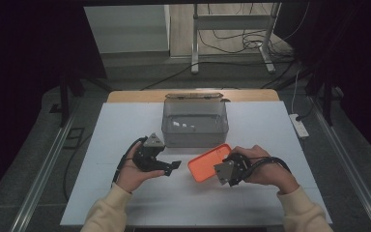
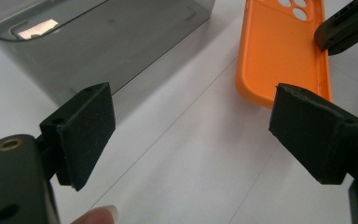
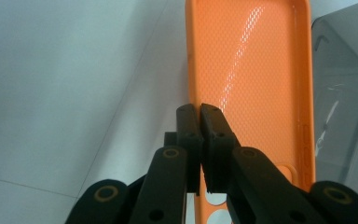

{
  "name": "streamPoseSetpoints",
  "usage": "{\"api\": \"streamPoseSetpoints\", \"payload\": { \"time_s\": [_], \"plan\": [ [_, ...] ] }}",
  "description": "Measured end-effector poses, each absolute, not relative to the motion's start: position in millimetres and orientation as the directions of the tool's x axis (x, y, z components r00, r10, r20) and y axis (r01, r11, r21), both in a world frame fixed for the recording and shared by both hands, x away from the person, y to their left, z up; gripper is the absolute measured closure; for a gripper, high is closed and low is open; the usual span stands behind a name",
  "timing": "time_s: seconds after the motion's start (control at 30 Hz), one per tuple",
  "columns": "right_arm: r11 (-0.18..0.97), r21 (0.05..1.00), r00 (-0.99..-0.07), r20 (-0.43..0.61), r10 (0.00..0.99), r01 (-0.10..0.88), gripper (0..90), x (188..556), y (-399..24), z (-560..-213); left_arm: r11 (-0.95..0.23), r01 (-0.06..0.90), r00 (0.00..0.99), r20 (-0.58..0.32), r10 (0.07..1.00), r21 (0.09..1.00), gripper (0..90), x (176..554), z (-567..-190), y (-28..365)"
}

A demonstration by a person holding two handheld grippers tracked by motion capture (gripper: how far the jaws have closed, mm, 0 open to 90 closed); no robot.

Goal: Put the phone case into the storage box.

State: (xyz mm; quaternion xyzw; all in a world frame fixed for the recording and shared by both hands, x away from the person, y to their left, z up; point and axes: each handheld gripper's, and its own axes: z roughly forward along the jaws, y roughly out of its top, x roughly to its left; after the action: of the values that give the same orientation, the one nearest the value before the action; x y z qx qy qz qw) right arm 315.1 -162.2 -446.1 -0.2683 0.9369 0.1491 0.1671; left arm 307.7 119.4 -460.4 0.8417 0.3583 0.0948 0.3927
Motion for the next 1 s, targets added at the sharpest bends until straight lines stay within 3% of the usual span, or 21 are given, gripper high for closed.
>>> {"api": "streamPoseSetpoints", "payload": {
  "time_s": [1.0],
  "plan": [
    [0.800, 0.195, -0.794, -0.387, -0.469, -0.567, 87.0, 313, -160, -448, -0.480, 0.547, 0.767, -0.182, 0.615, 0.685, 15.1, 336, -470, 81]
  ]
}}
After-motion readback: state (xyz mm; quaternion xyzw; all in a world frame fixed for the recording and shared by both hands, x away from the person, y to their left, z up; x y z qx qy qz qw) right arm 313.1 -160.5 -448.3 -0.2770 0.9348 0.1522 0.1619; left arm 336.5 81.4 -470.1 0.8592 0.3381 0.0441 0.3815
